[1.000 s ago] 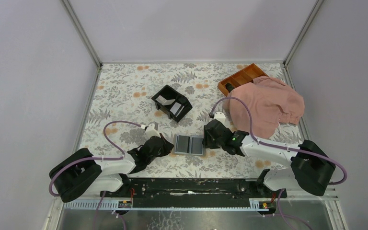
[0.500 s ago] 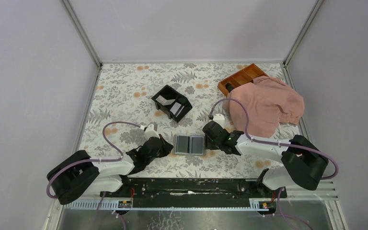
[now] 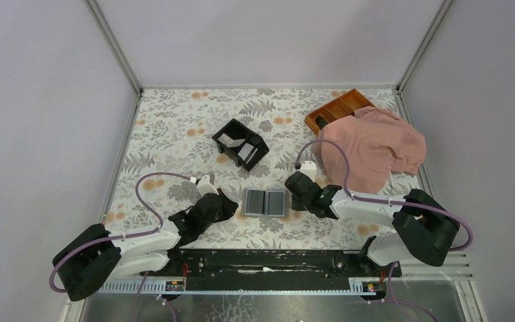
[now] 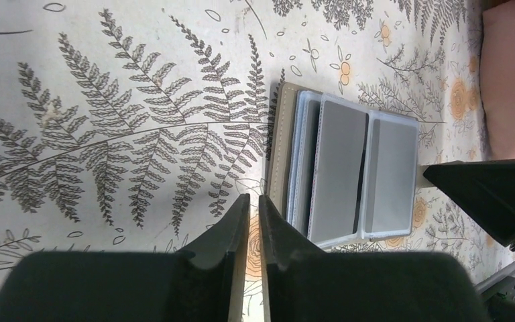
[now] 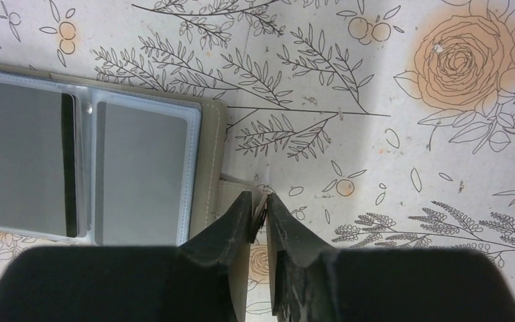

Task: Put the credit cards into the card holder
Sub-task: Close the card holder at the center of the board.

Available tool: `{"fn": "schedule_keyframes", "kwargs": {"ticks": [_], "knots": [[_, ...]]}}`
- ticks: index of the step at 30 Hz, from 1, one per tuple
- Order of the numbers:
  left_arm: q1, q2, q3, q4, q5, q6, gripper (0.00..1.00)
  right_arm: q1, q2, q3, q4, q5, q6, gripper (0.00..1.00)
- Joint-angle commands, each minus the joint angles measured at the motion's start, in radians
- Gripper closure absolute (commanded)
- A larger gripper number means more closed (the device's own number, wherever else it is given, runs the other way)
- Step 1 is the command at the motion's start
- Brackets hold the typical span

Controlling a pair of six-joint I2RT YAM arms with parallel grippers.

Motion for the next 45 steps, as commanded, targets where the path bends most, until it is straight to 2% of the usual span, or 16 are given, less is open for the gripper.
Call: {"fn": "schedule_keyframes", "kwargs": {"ticks": [1, 7, 20, 25, 35, 40, 43, 45], "knots": [[-0.004, -0.026, -0.01, -0.05, -0.063, 0.015, 0.87, 0.008, -0.029, -0.01, 0.028, 0.04, 0.014, 0.8], [-0.004, 0.072, 0.03, -0.045, -0.029, 0.061, 0.97, 0.006, -0.044, -0.013, 0.024, 0.042, 0.013, 0.8], [-0.004, 0.301, 0.032, 0.169, 0.1, 0.085, 1.0, 0.006, -0.037, -0.014, 0.028, 0.025, 0.014, 0.81], [-0.005, 0.273, -0.008, 0.268, 0.134, 0.077, 1.0, 0.005, -0.019, -0.013, 0.033, 0.013, 0.014, 0.81], [-0.004, 0.073, -0.052, 0.319, 0.154, 0.086, 1.0, 0.006, 0.007, -0.003, 0.047, -0.004, 0.014, 0.82], [-0.004, 0.078, -0.052, 0.376, 0.185, 0.09, 1.0, 0.005, 0.021, 0.009, 0.052, -0.014, 0.01, 0.82], [-0.004, 0.099, -0.039, 0.361, 0.184, 0.09, 1.0, 0.006, 0.021, 0.011, 0.048, -0.013, 0.009, 0.82], [-0.004, 0.078, -0.037, 0.293, 0.138, 0.087, 1.0, 0.005, 0.017, 0.01, 0.043, -0.011, 0.007, 0.82]]}}
